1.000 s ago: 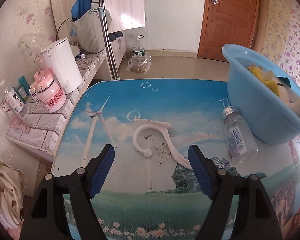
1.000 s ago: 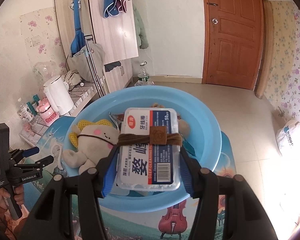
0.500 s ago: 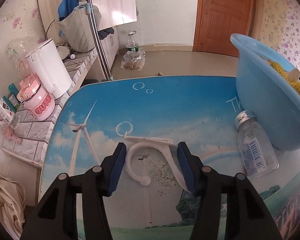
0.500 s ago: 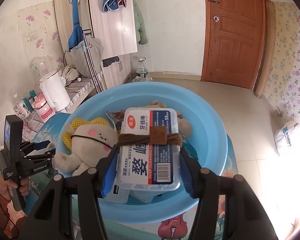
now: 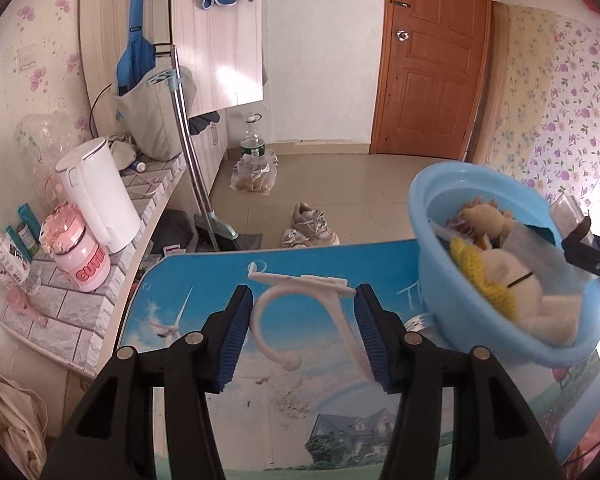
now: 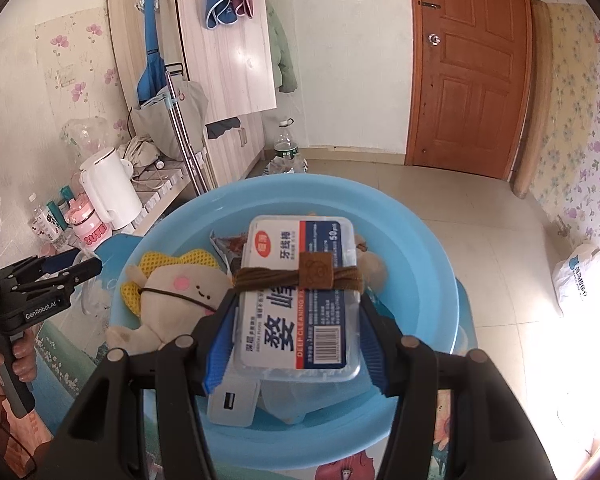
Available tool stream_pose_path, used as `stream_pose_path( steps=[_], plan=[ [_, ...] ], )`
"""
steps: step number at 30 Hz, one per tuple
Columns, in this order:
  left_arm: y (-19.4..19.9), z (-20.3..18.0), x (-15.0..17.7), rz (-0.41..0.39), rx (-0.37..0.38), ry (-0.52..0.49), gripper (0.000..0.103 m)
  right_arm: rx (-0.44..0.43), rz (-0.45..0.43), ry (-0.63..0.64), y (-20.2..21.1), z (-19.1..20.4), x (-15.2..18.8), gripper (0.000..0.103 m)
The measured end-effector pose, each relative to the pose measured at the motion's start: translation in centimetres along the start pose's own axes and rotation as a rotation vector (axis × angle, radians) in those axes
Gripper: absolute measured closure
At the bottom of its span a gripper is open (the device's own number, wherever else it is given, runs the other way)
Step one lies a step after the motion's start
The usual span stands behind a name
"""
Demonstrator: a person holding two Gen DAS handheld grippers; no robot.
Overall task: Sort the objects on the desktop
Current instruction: 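Carry hook and toothpick box into the basin and open both tools, then move left tool to the glass bottle and close on it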
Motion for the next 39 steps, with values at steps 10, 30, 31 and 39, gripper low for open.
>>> stream_pose_path(
  steps=[10, 30, 31, 39],
  plan=[
    [0.4, -7.8, -4.3, -0.063, 0.134, -0.046, 0.051, 0.047, -0.023, -0.009, -1.1, -1.5, -1.3, 0.033],
    [0.9, -15.1, -3.3, -0.028, 0.228, -0.134, 0.033, 0.036, -0.002, 0.023, -0.7, -1.2, 0.3, 0.025],
    [1.1, -14.9, -3.3, -0.03, 0.224, -0.131, 0.033, 0.049, 0.004, 0.027, -0.8, -1.2, 0.4, 0.025],
    [2.4, -10.1, -2.7, -0.036, 0.157, -0.057, 0.029, 0.166, -0.011, -0.073, 0.3, -4.8, -0.1, 0.025]
  ],
)
Point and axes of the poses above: each gripper's, at about its wrist camera, not at the fingertips, and y roughly against the way its jaws point, z to its left, x to its underside, the point moved 8 cm from there along -y, roughly the way its jaws point, and after that the axes turned 7 degrees about y, right-handed, at the moved point
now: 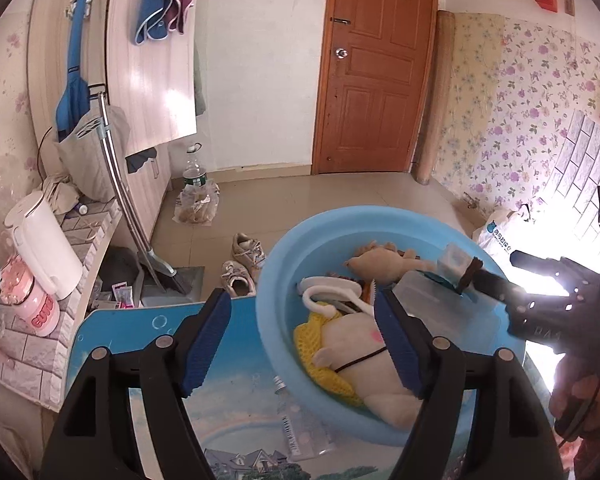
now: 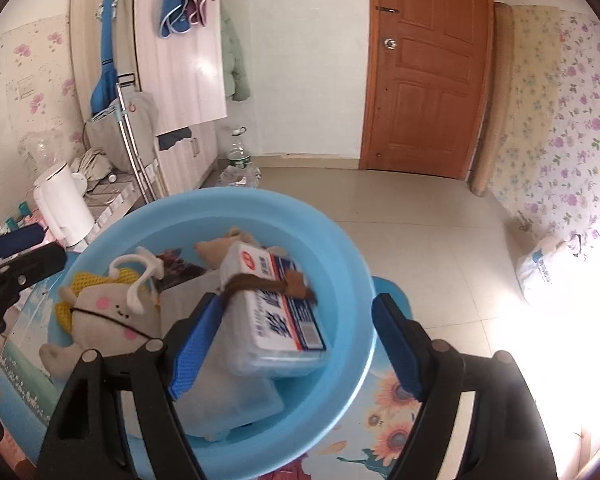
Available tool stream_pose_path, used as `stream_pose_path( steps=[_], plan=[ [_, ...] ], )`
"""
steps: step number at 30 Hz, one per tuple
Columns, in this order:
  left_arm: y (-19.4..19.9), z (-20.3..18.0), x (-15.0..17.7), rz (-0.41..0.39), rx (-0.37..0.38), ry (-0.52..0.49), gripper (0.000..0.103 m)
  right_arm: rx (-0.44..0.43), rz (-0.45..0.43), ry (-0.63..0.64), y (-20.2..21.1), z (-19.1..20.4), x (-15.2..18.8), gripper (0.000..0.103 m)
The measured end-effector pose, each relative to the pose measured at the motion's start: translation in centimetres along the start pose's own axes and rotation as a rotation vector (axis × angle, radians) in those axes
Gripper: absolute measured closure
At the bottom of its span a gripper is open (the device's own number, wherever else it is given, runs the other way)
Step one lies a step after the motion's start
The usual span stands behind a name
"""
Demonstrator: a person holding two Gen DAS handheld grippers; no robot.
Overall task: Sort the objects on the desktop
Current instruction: 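Move left tool to the glass bottle and close on it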
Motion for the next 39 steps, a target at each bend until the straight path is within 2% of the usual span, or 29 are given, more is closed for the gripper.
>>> stream_pose_path(
  steps=[3, 6, 12, 17, 21, 30, 32, 34, 39],
  plan=[
    [1.0, 2.2, 1.0, 0.009, -0.007, 0.072, 0.028, -0.006, -0.016, -0.02, 0.8, -0.7, 0.0, 0.025],
    [1.5, 4.2, 2.7, 0.016, -0.054, 0.121, 0.024, -0.016, -0.022, -0.025, 1.3, -0.8, 0.3, 0.025],
    [0.4, 6.4, 6.9, 0.114, -0.104, 0.152, 0.024, -0.046, -0.025, -0.041, 2.2, -0.3, 1.2, 0.025],
    [-0.7, 5.7, 9.8, 0.185, -0.089, 0.155, 0.024, -0.071, -0.03, -0.046, 2.8, 0.1, 1.6, 0.025],
    [-2.0, 4.0, 11.7, 0.232, -0.084, 0.105, 0.023, -0.084, -0.024, -0.043, 3.2, 0.5, 2.3, 0.025],
    [-4.3, 1.7, 12.8, 0.272, -0.073, 0.074, 0.024, -0.09, 0.007, -0.081, 3.1, -0.9, 4.5, 0.025],
    [-4.6, 1.3, 12.9, 0.28, -0.065, 0.056, 0.031, -0.088, 0.017, -0.088, 3.0, -1.2, 5.0, 0.025],
    [-4.6, 1.0, 13.0, 0.267, -0.083, 0.027, 0.059, -0.088, 0.022, -0.091, 3.0, -1.4, 5.2, 0.025],
    [-3.9, 1.0, 13.0, 0.255, -0.074, 0.011, 0.061, -0.093, 0.019, -0.096, 3.4, -1.3, 5.3, 0.025]
  ],
)
Point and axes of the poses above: each gripper's, at about its wrist camera, not at the fingertips, and y roughly against the way its jaws point, z to its left, x to its underside, the point moved 8 cm from there along -y, roughly the way its jaws point, and after that the axes turned 7 degrees about y, right-handed, at the moved point
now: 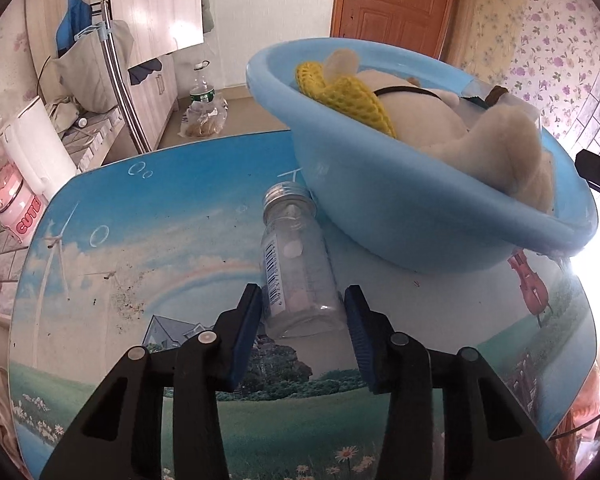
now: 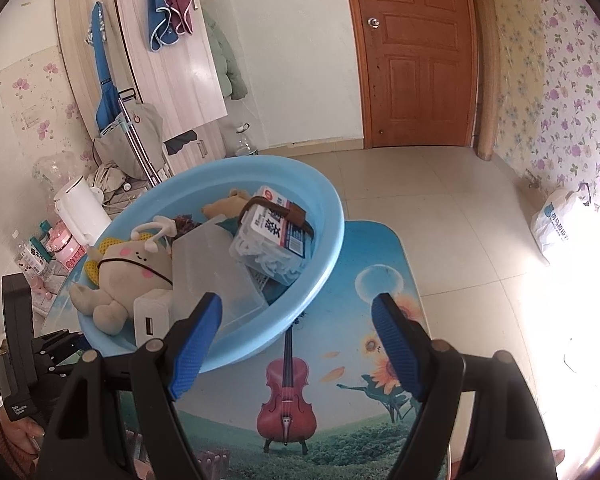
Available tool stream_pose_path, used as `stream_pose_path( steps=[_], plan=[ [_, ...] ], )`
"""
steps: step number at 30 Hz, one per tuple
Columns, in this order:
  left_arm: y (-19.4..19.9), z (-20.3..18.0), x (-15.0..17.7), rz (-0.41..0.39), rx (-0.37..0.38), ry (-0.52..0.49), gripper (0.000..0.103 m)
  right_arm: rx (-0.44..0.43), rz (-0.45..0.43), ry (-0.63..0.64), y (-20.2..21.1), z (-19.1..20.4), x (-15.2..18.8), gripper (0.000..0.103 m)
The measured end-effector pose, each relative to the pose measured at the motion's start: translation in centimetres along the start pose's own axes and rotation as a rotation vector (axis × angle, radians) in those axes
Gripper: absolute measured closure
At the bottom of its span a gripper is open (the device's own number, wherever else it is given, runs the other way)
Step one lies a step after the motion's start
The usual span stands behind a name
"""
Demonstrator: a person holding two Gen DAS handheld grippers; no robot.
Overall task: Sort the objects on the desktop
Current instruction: 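Move left tool to the glass bottle and close on it, then lift the glass bottle with left tool into the basin and open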
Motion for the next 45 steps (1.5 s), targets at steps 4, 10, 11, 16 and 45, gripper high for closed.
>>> stream_pose_path(
  steps=[4, 10, 11, 16, 45],
  plan=[
    [1.3, 0.6, 0.0, -0.028, -0.019, -0.004, 0.061, -0.009, -0.004, 0.008, 0.4, 0.6, 0.2, 0.025],
    [3.3, 1.6, 0.7, -0.031, -0.029, 0.0, 0.061, -0.03, -0.01, 0.017, 1.7, 2.0, 0.5, 0.025],
    [3.5, 1.9, 1.0, -0.028, -0.034, -0.006, 0.061, -0.033, -0.014, 0.02, 2.0, 2.3, 0.6, 0.025],
    [5.0, 3.2, 4.5, 0.013, -0.052, 0.006, 0.061, -0.036, -0.017, 0.04, 3.3, 3.5, 1.4, 0.025],
    [6.9, 1.9, 5.9, -0.09, 0.052, -0.046, 0.063, -0.399, 0.237, 0.025, -0.8, 14.0, 8.2, 0.025]
  ],
)
Point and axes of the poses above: each gripper's, at about its wrist camera, not at the fingertips, and y roughly against the way its jaws point, z to its left, x to its underside, the point moved 8 cm from there along -y, roughly the way its jaws point, and after that the axes turned 7 degrees about y, right-handed, at the moved point
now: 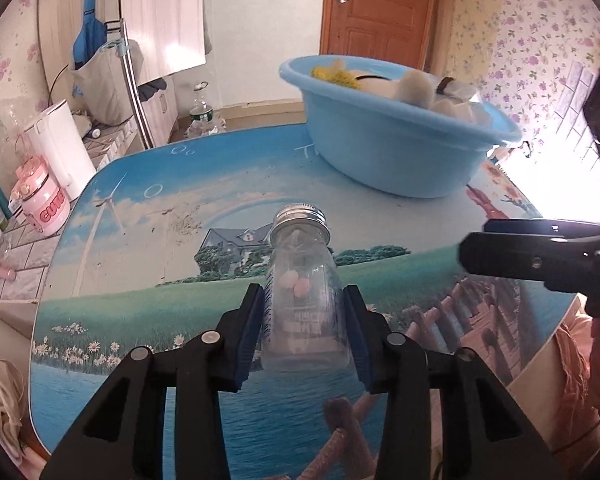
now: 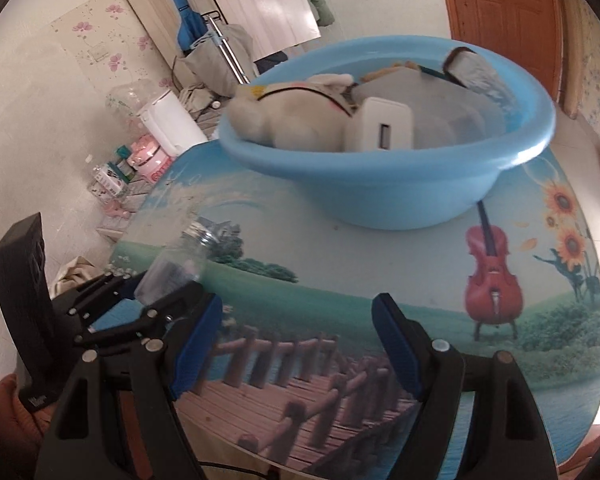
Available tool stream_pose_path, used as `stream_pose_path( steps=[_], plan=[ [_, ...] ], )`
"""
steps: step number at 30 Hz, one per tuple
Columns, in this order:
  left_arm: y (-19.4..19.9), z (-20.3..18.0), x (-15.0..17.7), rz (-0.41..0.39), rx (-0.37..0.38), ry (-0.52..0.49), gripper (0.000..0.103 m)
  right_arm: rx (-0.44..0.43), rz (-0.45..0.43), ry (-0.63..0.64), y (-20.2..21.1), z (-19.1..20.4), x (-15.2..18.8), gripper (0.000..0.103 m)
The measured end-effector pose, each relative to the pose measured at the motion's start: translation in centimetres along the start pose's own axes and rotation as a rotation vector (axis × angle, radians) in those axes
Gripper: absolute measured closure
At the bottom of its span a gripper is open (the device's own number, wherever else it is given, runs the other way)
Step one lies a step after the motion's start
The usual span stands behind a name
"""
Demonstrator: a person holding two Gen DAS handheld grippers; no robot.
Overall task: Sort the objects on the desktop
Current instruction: 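Lift the glass bottle with left tool into the basin and open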
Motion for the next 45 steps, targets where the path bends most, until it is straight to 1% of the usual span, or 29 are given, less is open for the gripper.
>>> stream_pose_path(
  steps=[2, 4, 6, 8, 10, 13, 15, 16, 17, 20, 26, 28, 31, 33, 35, 37, 39, 41, 45],
  plan=[
    [0.5, -0.7, -0.2, -0.014, 0.024, -0.013, 0.063, -0.092, 0.043, -0.058, -1.0, 1.0, 0.0, 0.025],
    [1.1, -1.3, -0.6, -0.026, 0.049, -0.016, 0.063, -0.149, 0.071, -0.099, -1.7, 1.8, 0.0, 0.025],
    [1.7, -2.2, -1.0, -0.038, 0.082, -0.024, 0.063, -0.182, 0.069, -0.114, -1.9, 2.5, -0.3, 0.025],
    [2.0, -2.7, -1.3, -0.044, 0.099, -0.032, 0.063, -0.243, 0.052, -0.142, -1.6, 3.1, -0.6, 0.025],
    [2.4, -3.2, -1.4, -0.049, 0.125, -0.042, 0.063, -0.274, 0.048, -0.164, -1.4, 3.4, -0.8, 0.025],
    [2.7, -4.1, -1.6, -0.057, 0.138, -0.061, 0.063, -0.281, 0.04, -0.161, -1.0, 3.7, -1.1, 0.026],
    [2.7, -4.5, -1.9, -0.055, 0.148, -0.067, 0.063, -0.306, 0.023, -0.145, -0.6, 4.2, -1.4, 0.04],
    [2.7, -4.6, -2.0, -0.054, 0.147, -0.069, 0.063, -0.317, 0.017, -0.143, -0.4, 4.4, -1.6, 0.049],
    [2.6, -4.8, -2.2, -0.053, 0.146, -0.071, 0.063, -0.319, 0.009, -0.14, -0.2, 4.5, -1.8, 0.054],
    [3.4, -5.3, -3.0, -0.072, 0.153, -0.073, 0.063, -0.32, -0.033, -0.122, 0.9, 4.7, -2.7, 0.055],
    [4.9, -6.6, -5.8, -0.146, 0.154, -0.119, 0.063, -0.319, -0.117, -0.097, 4.2, 4.2, -5.3, 0.056],
    [4.7, -6.9, -6.9, -0.147, 0.157, -0.115, 0.063, -0.3, -0.151, -0.086, 5.2, 3.6, -6.4, 0.058],
    [4.0, -7.4, -8.6, -0.15, 0.153, -0.112, 0.062, -0.28, -0.179, -0.084, 5.8, 2.3, -7.9, 0.059],
    [3.4, -8.1, -9.6, -0.15, 0.141, -0.123, 0.062, -0.252, -0.199, -0.078, 6.1, 1.5, -8.9, 0.059],
    [2.7, -8.6, -10.5, -0.148, 0.131, -0.129, 0.059, -0.216, -0.226, -0.069, 6.5, 0.4, -9.7, 0.059],
    [2.0, -9.0, -11.1, -0.137, 0.131, -0.121, 0.058, -0.183, -0.252, -0.086, 6.8, -1.2, -10.5, 0.059],
    [1.1, -9.0, -11.6, -0.125, 0.113, -0.107, 0.058, -0.142, -0.277, -0.111, 6.9, -3.0, -11.2, 0.06],
    [0.4, -9.0, -11.9, -0.114, 0.102, -0.098, 0.058, -0.129, -0.291, -0.138, 6.9, -4.6, -11.9, 0.06],
    [-0.7, -8.3, -12.1, -0.092, 0.074, -0.068, 0.058, -0.077, -0.319, -0.134, 7.4, -6.1, -13.2, 0.06]
  ],
)
Point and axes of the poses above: each gripper's, at about its wrist camera, not at the fingertips, and y roughly against the way its jaws point, z to its left, x to its underside, the point moved 8 cm from there along -y, roughly the way its jaws point, and after that the axes turned 7 degrees about y, right-handed, at the moved point
